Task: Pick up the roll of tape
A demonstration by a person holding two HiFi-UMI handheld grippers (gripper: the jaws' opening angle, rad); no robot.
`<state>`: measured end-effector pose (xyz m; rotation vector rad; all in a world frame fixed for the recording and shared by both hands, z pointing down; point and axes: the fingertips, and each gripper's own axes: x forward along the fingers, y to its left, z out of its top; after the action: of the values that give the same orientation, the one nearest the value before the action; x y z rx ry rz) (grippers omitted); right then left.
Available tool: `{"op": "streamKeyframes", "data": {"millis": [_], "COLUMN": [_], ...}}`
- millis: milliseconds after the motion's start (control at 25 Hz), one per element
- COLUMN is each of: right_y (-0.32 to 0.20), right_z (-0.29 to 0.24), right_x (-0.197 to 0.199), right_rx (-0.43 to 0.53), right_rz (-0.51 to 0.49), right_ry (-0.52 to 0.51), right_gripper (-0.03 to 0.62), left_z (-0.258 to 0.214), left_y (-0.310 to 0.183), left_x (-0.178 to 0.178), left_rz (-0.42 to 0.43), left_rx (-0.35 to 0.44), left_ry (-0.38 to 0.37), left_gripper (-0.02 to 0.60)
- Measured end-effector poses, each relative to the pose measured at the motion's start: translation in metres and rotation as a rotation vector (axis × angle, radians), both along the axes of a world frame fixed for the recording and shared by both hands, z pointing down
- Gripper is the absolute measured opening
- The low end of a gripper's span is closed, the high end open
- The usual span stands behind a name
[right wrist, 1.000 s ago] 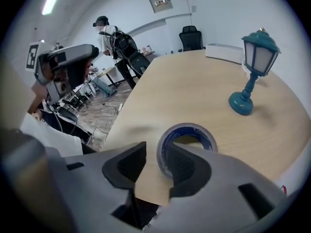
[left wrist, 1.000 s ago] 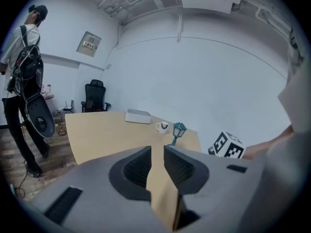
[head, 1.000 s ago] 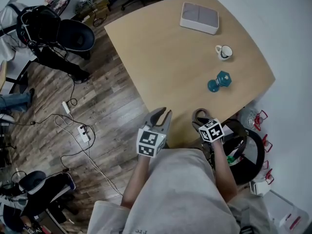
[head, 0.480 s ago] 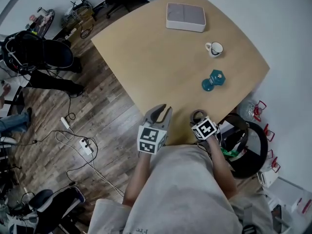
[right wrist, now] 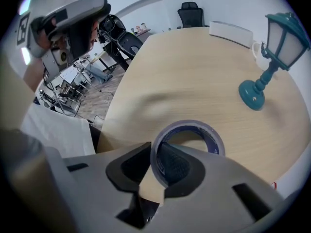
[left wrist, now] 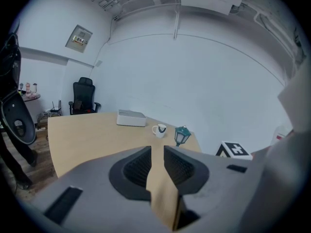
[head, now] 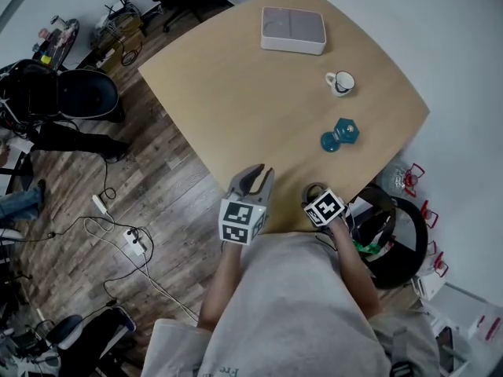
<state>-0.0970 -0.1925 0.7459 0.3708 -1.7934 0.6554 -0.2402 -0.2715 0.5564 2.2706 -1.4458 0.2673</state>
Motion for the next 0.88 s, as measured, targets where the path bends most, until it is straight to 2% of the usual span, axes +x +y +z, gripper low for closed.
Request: {"op": "streamKeyframes", "data": {"millis": [320, 880], "right_y": [-0.023, -0.037], "right_z": [-0.011, -0.023], "right_x": [-0.008, -0.020], "right_rx": [0.109, 0.154], "right_rz": [-0.117, -0.036], "right_ry": [0.040, -0.044], "right_gripper": [0.046, 0.043], "left_z": [0.006, 0.013], "left_y": [-0.014, -0.017], "left_x": [-0.013, -0.024], "left_rz": [-0.047, -0.071], "left_rx": [-0.013, -0.027], "left_ry": [0.026, 0.034], "left_gripper": [0.077, 0.052]}}
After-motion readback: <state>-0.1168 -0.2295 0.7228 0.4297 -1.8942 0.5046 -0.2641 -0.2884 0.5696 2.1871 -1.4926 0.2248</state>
